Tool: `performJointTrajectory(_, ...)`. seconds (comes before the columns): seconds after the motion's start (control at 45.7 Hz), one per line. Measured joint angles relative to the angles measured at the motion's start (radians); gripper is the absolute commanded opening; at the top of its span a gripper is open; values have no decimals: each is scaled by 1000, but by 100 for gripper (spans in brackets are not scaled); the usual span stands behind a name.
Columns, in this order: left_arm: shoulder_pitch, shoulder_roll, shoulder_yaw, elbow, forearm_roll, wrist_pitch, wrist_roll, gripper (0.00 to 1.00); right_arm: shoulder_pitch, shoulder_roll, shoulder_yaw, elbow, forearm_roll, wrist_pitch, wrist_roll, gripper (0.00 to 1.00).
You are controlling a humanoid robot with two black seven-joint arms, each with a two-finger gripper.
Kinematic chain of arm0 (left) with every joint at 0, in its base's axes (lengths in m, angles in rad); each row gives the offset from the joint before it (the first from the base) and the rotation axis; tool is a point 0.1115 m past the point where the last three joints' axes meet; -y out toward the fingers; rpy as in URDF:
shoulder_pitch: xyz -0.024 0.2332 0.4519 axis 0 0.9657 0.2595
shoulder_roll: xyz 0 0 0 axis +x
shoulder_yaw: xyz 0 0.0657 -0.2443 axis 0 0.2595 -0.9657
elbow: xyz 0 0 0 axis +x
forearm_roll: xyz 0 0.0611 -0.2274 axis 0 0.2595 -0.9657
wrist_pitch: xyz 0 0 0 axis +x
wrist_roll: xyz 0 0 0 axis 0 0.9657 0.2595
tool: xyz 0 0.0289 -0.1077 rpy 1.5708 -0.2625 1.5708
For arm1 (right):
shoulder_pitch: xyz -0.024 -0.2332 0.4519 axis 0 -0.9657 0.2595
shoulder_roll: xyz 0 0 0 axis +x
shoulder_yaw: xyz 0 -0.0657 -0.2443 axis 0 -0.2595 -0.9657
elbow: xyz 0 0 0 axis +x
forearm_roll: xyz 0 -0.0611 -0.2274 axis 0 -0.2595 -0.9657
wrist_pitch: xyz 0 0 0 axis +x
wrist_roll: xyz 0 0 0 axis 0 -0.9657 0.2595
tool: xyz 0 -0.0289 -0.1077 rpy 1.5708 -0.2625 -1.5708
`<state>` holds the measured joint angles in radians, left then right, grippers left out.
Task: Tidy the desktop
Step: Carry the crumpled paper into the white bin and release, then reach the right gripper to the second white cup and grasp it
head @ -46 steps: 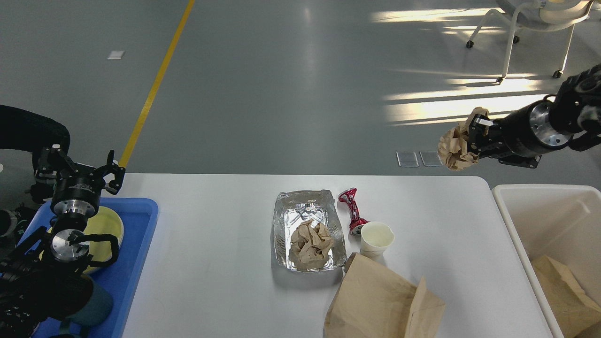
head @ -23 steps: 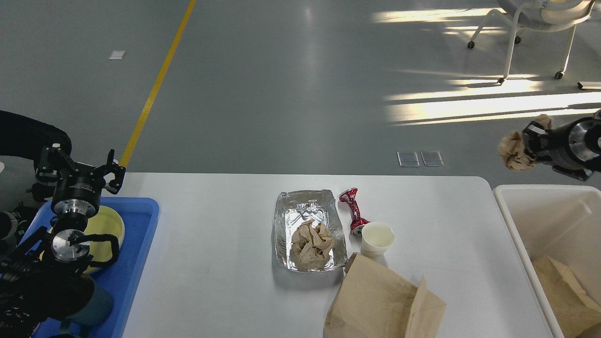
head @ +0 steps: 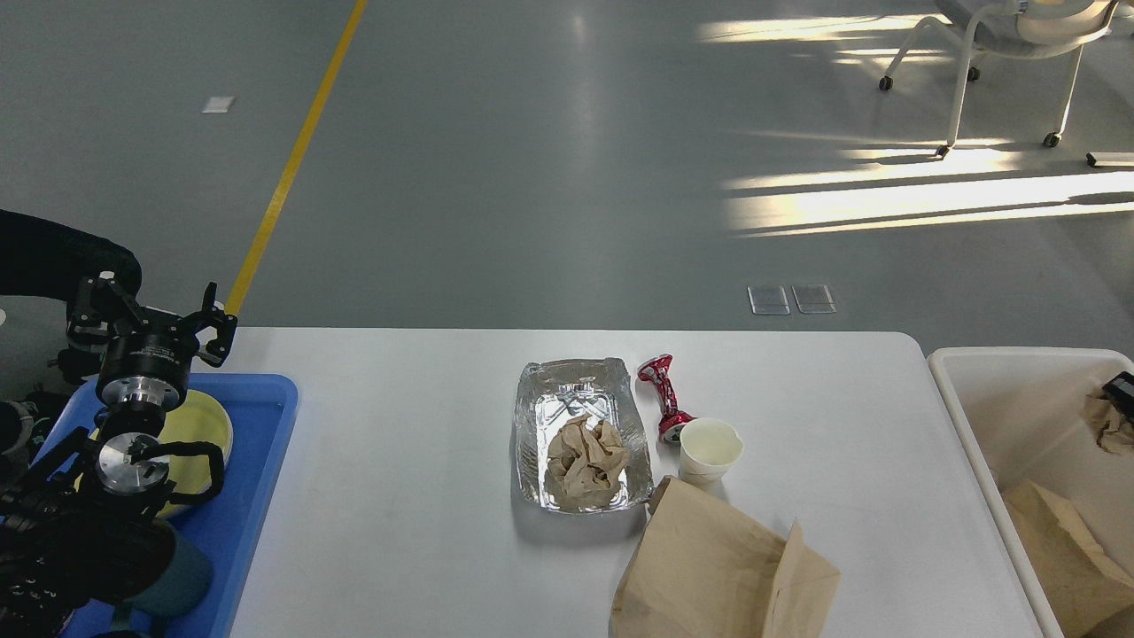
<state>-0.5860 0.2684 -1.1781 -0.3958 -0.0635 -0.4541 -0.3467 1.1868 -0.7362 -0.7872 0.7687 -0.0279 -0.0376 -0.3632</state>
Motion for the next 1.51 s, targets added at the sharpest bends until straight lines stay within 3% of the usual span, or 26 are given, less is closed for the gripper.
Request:
performJointTrajectory(0.35, 0, 0, -1, 0, 0, 0, 0, 96, 11, 68, -13, 0, -1, 13, 0, 100)
performJointTrajectory(0.525, 0, 0, -1, 0, 0, 0, 0, 96, 119, 113, -41, 30, -3, 49, -3, 100)
performJointTrajectory(0.81, 0, 0, -1, 0, 0, 0, 0, 96, 463, 274, -232, 194, -1, 255, -3, 100)
performJointTrajectory(1.182, 0, 0, 0, 0, 0, 0, 0, 96, 871, 331, -221, 531, 0, 591, 0, 100)
performJointTrajectory(1.357, 0, 0, 0, 0, 0, 0, 0, 96, 807, 338, -177, 546, 0, 593, -1, 100)
performJointTrajectory(1.51, 0, 0, 0, 0, 1, 0, 0, 96, 601, 361, -96, 490, -1, 477, -1, 99)
